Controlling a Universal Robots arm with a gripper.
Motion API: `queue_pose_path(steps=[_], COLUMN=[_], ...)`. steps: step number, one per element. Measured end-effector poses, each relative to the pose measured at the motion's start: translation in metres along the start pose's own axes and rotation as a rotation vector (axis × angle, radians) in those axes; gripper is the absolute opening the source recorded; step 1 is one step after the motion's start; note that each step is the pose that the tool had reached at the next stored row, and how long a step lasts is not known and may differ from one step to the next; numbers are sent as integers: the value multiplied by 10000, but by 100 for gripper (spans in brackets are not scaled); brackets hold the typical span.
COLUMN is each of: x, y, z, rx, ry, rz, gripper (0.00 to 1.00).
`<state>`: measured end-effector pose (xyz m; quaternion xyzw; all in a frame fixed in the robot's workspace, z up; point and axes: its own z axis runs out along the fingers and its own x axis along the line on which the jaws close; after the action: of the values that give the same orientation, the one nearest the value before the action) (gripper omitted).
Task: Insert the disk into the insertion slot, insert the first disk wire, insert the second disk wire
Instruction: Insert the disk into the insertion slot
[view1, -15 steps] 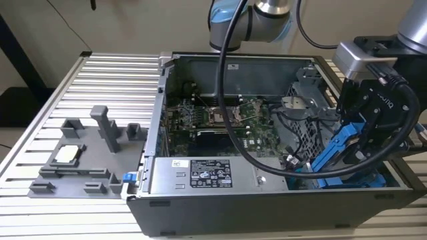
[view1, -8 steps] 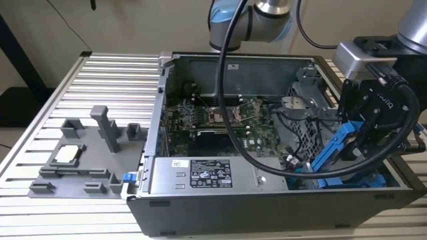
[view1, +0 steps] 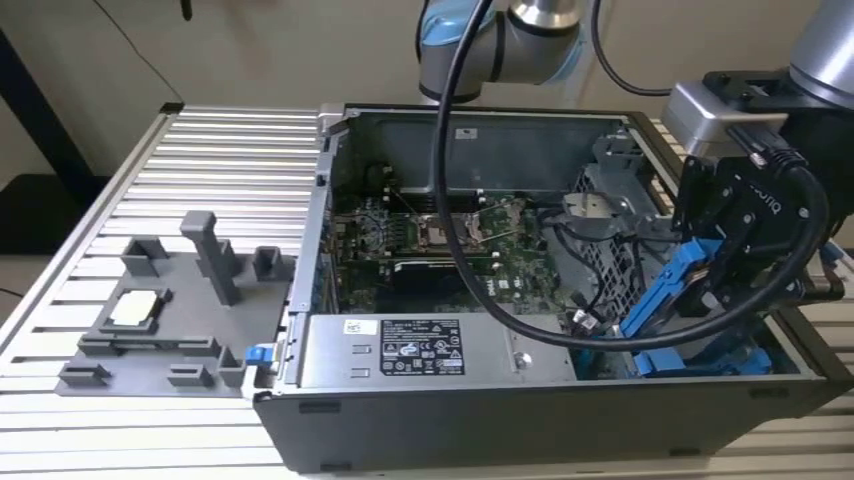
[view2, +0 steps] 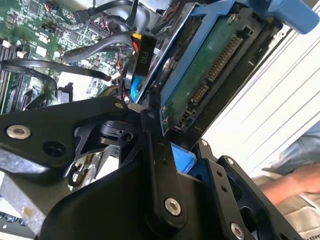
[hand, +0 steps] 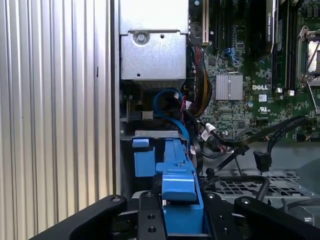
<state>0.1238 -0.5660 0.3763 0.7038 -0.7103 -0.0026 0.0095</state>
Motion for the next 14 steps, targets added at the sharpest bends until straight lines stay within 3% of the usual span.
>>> queue_pose_path(steps=[5,6,7,12,14], x=[0,-1,-1,1,-2], y=[0,0,0,4,6], z=[0,0,-4,-213,-229], rx=[21,24,23,24,97], ry=[0,-1,0,-1,-10], rz=[-1,0,0,3,3], gripper=[34,40,40,40,40])
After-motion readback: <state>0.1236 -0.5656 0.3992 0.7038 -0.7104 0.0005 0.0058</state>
